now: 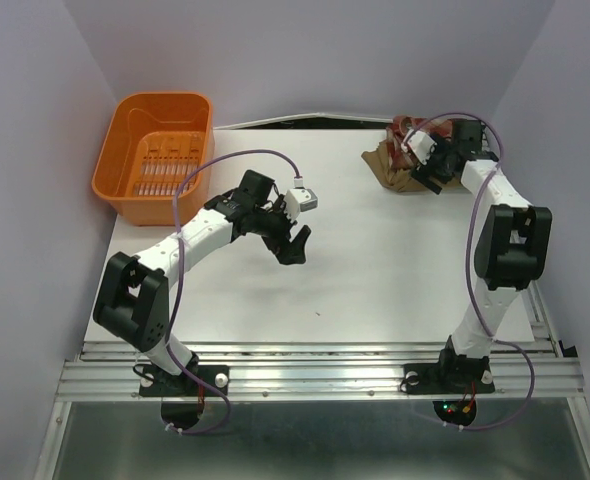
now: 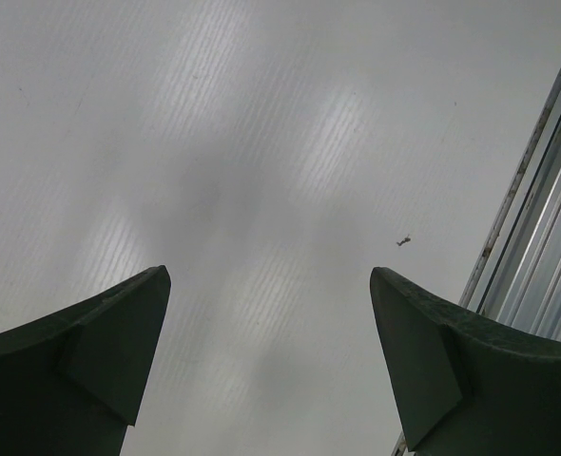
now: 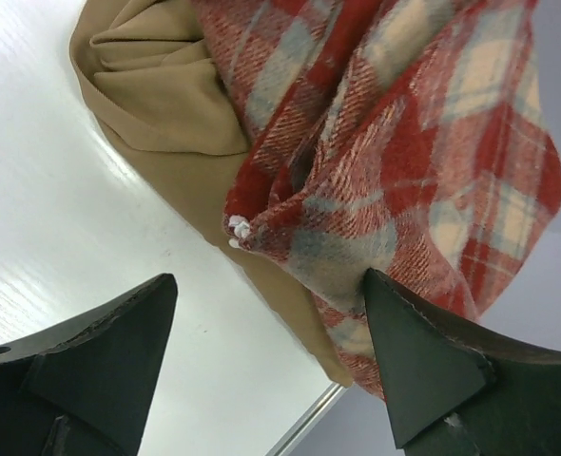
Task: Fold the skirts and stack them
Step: Neatly place the folded skirt to the corner
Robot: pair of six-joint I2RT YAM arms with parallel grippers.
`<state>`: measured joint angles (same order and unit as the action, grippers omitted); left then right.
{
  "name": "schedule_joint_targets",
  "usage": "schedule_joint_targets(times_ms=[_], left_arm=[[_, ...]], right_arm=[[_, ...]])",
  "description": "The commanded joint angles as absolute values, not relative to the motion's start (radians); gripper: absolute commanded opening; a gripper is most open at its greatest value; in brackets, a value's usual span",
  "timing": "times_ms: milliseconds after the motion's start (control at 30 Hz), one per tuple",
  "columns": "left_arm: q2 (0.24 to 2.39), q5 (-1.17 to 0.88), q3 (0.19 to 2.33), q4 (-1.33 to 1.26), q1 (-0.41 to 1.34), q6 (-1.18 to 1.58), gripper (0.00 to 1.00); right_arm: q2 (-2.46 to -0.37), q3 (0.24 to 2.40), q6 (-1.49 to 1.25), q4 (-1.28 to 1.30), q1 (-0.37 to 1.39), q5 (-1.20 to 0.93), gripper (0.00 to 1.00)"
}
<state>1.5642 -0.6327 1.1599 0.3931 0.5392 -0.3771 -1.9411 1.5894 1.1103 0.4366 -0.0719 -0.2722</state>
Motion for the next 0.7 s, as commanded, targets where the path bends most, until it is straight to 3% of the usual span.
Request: schedule_joint_targets(times_ms=[0, 67, 267, 533, 667], left_arm=[[1.559, -0.657, 1.174, 0.39, 0.538, -0.387, 0.99], [1.559, -0.653, 1.17, 0.387, 0.538, -0.385, 0.99], [1.551, -0.65, 1.154, 0.383, 0.538, -0.385, 0.99], [1.555, -0.655, 1.158, 0.391, 0.538, -0.387, 0.99], [1.563, -0.652, 1.17, 0.4, 0.538, -0.39, 0.99]], right_arm=[[-1.951, 1.655, 1.187, 0.425, -0.072, -0.239, 0.79], [-1.963, 1.663, 1.155, 0.396, -0.072, -0.232, 0.67], [-1.95, 1.664, 1.095, 0.324, -0.063, -0.242, 0.51], [-1.917, 1.693, 0.994, 0.264, -0.063, -0.253, 0.04], [-1.933, 1.727, 0.986, 0.264, -0.087, -0.271, 0.01]])
